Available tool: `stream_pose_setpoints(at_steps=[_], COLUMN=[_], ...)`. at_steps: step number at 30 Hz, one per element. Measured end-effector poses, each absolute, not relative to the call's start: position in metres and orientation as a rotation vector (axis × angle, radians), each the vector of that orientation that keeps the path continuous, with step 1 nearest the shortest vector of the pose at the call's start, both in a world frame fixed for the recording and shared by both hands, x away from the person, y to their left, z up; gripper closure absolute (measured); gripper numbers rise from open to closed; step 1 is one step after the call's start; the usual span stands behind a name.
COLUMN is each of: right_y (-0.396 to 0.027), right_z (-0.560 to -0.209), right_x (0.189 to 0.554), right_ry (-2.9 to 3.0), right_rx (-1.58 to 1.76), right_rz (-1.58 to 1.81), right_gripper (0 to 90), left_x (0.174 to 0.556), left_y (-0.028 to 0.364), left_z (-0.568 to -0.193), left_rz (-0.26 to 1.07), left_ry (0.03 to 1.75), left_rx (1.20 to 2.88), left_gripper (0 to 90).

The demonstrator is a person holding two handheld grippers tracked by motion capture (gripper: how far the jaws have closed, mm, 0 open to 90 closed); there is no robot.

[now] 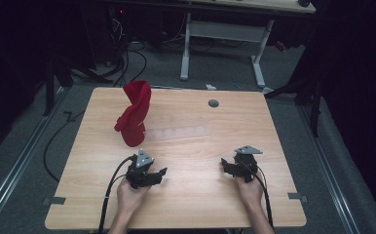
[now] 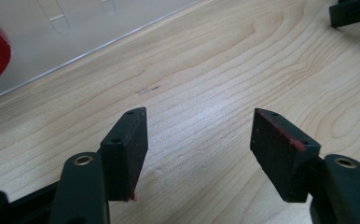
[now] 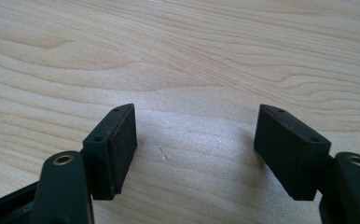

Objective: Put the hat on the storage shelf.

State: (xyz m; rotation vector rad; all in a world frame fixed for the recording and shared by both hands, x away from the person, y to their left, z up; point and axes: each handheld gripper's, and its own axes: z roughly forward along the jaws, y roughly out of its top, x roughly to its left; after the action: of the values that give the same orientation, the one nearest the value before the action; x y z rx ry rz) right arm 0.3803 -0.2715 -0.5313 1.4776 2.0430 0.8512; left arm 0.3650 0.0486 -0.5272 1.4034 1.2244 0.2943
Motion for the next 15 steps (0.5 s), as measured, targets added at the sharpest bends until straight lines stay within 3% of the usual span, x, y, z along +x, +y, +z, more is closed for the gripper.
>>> stream_pose_setpoints(at_steps=[15], right_y=[-0.2715], right_z=[-0.5314], right_x=[0.3803], right_ry=[2.043], right_rx=[1.478], right_rz=[0.851], right_gripper=[30.1], left_x=[0.3735], left_y=[0.0457], left_z=[-0.5374], left_rz=[0.334], left_ry=[1.243], left_rx=[1.417], left_gripper=[36.5])
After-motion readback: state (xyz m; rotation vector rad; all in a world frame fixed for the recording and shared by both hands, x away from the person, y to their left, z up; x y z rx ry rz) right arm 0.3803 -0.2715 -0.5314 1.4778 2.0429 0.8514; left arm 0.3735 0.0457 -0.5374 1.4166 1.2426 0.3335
